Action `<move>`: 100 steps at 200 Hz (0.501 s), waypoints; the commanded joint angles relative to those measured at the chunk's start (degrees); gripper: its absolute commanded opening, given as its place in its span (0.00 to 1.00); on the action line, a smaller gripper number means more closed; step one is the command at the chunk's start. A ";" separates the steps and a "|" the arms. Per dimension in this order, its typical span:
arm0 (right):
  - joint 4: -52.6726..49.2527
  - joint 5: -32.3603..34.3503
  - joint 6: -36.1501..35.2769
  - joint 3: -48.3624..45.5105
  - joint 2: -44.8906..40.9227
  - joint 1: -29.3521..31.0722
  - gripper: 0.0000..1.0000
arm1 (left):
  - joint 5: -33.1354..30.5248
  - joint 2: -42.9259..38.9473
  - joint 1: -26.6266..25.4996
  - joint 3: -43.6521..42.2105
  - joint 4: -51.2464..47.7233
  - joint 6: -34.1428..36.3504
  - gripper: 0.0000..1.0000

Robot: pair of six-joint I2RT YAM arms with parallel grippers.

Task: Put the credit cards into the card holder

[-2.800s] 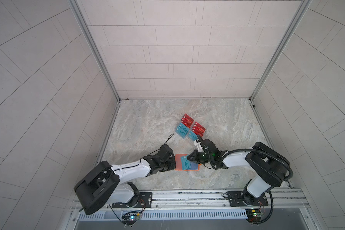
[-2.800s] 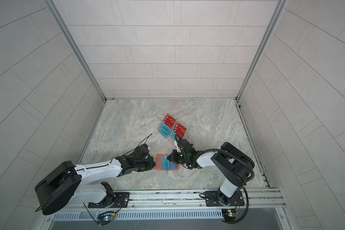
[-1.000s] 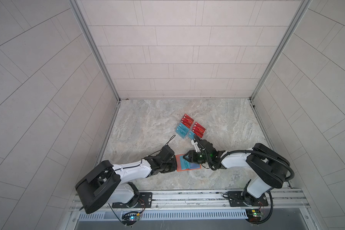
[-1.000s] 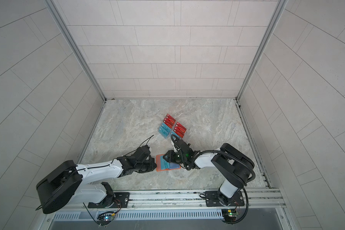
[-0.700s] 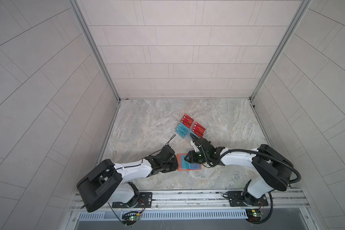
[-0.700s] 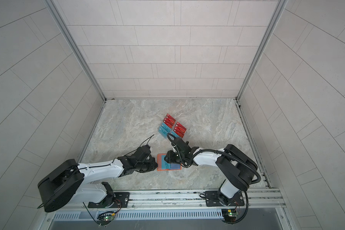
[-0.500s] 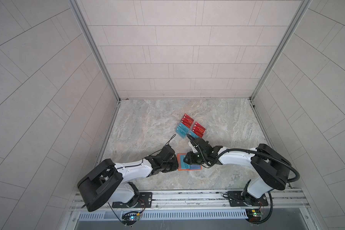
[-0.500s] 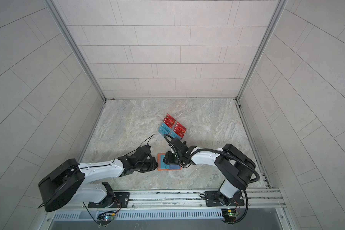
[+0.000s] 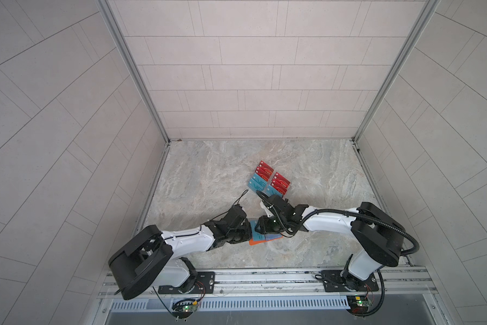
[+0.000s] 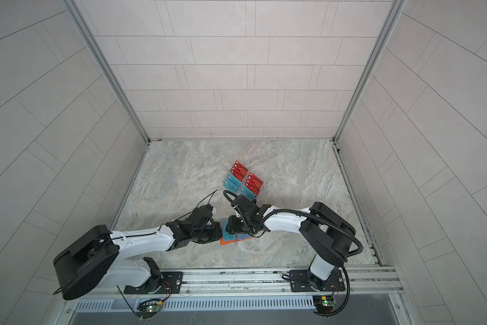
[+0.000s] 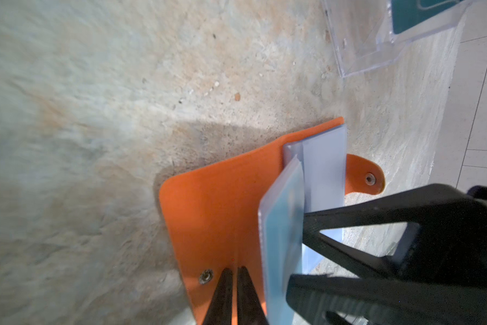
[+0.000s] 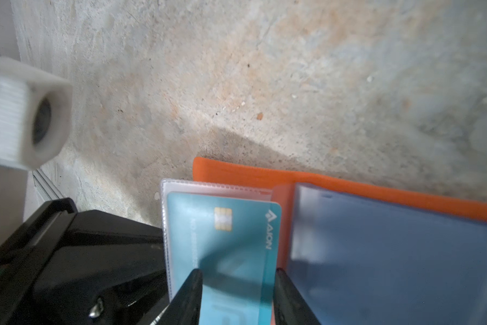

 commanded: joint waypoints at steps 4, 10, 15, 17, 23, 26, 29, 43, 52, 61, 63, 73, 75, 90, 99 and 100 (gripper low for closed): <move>0.89 -0.05 1.05 -0.03 1.60 0.41 0.43 | -2.18 -2.93 -0.22 -0.55 -6.82 2.28 0.16; 1.17 -0.29 1.22 -0.04 1.85 0.39 0.43 | -3.03 -3.75 -0.19 -0.49 -8.95 2.79 0.18; 1.26 -0.48 1.25 0.09 2.14 0.39 0.43 | -3.73 -4.47 -0.11 -0.45 -10.54 3.40 0.19; 1.23 -0.56 1.25 0.18 2.20 0.34 0.43 | -3.91 -4.83 -0.09 -0.44 -11.20 3.60 0.19; 1.23 -0.83 1.25 0.36 2.53 0.38 0.43 | -4.62 -5.90 -0.01 -0.39 -13.13 4.23 0.20; 1.26 -0.94 1.24 0.46 2.70 0.31 0.43 | -5.05 -6.31 0.13 -0.36 -14.18 4.62 0.20; 1.31 -0.98 1.25 0.44 2.87 0.40 0.43 | -5.49 -6.74 0.26 -0.31 -15.17 4.85 0.21; 1.58 -1.23 1.43 0.41 3.11 0.40 0.43 | -6.34 -8.63 1.19 -0.35 -18.59 5.77 0.24; 1.81 -1.06 1.43 0.15 3.25 0.34 0.43 | -6.99 -9.63 2.00 -0.35 -20.85 5.87 0.27; 2.41 -0.96 1.74 -0.07 3.28 0.41 0.44 | -7.85 -10.21 2.90 -0.32 -23.00 5.61 0.30; 2.48 -0.97 1.70 -0.15 3.28 0.35 0.44 | -7.89 -10.30 3.06 -0.34 -23.24 5.60 0.30; 2.63 -1.03 1.78 -0.22 3.45 0.39 0.44 | -7.90 -10.59 3.96 -0.44 -24.05 5.53 0.30; 2.62 -1.05 1.78 -0.19 3.54 0.39 0.44 | -7.90 -10.66 4.09 -0.55 -24.07 5.45 0.30; 2.55 -1.13 1.78 -0.16 4.04 0.38 0.44 | -7.67 -11.48 5.12 -1.32 -23.65 4.58 0.29; 2.30 -1.16 1.78 -0.11 4.24 0.39 0.44 | -7.83 -12.56 6.14 -2.02 -23.79 3.52 0.29; 2.29 -1.15 1.78 -0.10 4.24 0.39 0.44 | -7.87 -12.68 6.28 -2.11 -23.82 3.37 0.29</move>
